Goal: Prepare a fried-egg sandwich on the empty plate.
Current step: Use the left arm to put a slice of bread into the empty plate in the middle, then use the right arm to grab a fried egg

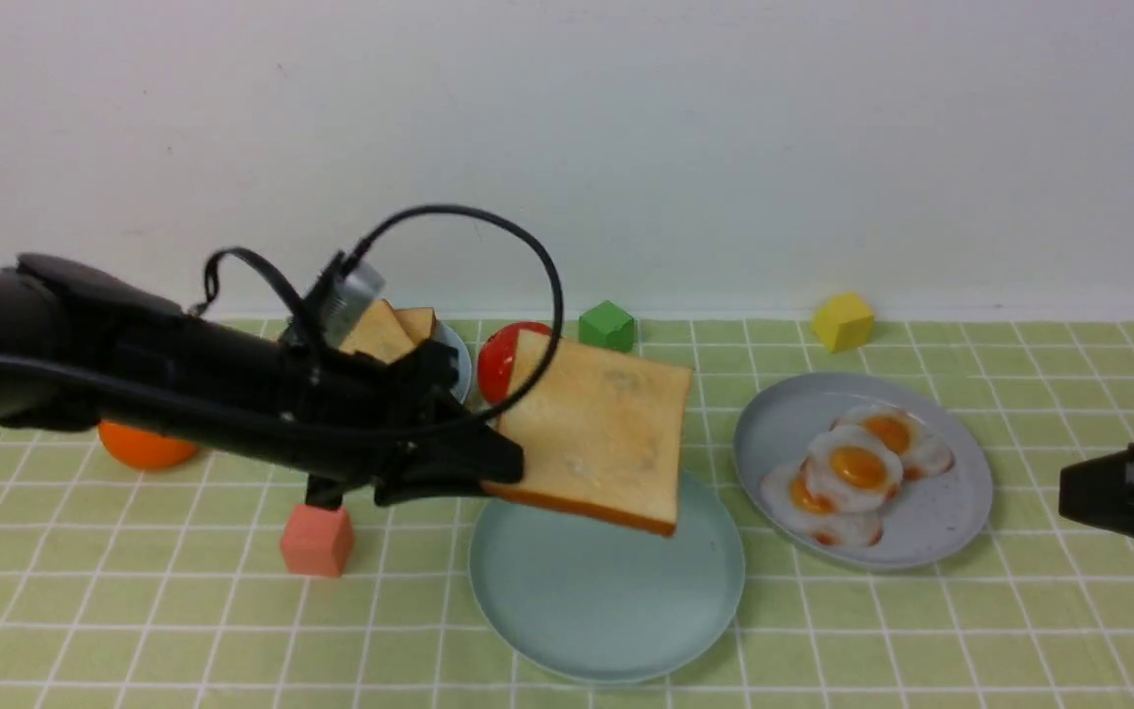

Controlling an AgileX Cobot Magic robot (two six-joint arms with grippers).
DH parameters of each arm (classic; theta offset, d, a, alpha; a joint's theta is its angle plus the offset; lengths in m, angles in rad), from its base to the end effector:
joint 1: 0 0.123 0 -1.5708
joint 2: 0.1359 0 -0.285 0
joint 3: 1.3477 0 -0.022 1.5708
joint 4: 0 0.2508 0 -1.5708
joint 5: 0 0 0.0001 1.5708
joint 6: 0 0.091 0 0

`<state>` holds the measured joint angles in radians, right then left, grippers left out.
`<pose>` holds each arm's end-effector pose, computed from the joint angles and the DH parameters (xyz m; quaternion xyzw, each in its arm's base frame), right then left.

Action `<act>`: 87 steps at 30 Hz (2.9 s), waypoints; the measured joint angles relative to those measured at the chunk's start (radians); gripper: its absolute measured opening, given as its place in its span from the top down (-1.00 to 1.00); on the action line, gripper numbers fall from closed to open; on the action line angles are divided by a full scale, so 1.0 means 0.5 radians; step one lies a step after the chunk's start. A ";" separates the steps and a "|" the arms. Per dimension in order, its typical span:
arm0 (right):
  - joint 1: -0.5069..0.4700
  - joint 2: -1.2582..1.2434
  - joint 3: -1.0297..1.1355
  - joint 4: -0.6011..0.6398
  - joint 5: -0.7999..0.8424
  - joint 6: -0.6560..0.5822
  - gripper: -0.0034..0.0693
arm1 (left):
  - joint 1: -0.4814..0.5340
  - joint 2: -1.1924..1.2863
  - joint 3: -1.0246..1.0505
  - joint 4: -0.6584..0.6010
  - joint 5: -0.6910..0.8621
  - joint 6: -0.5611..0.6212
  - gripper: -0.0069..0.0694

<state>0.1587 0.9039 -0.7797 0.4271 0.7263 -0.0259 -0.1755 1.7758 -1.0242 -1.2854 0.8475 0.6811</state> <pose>0.1669 0.0521 0.3239 0.0072 0.9032 0.2167 0.3704 0.3251 -0.1242 0.2021 -0.0164 0.8870 -0.4402 0.1381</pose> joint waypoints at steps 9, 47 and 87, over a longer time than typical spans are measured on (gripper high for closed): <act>0.000 0.000 0.000 0.000 0.000 0.000 0.23 | -0.230 0.193 0.055 0.029 -0.328 -0.207 0.55; 0.000 1.022 -0.185 -0.160 -0.545 0.530 -0.46 | -0.592 -0.458 -0.623 1.560 0.144 -0.930 0.30; -0.457 2.122 -0.388 2.464 -0.420 -1.611 -0.10 | -0.889 -0.432 -0.620 1.740 -0.461 -1.012 0.85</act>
<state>-0.0698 1.9649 -0.9740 1.6592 0.5162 -0.8311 -0.6199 1.5597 -1.3342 -0.4156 0.6168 0.1751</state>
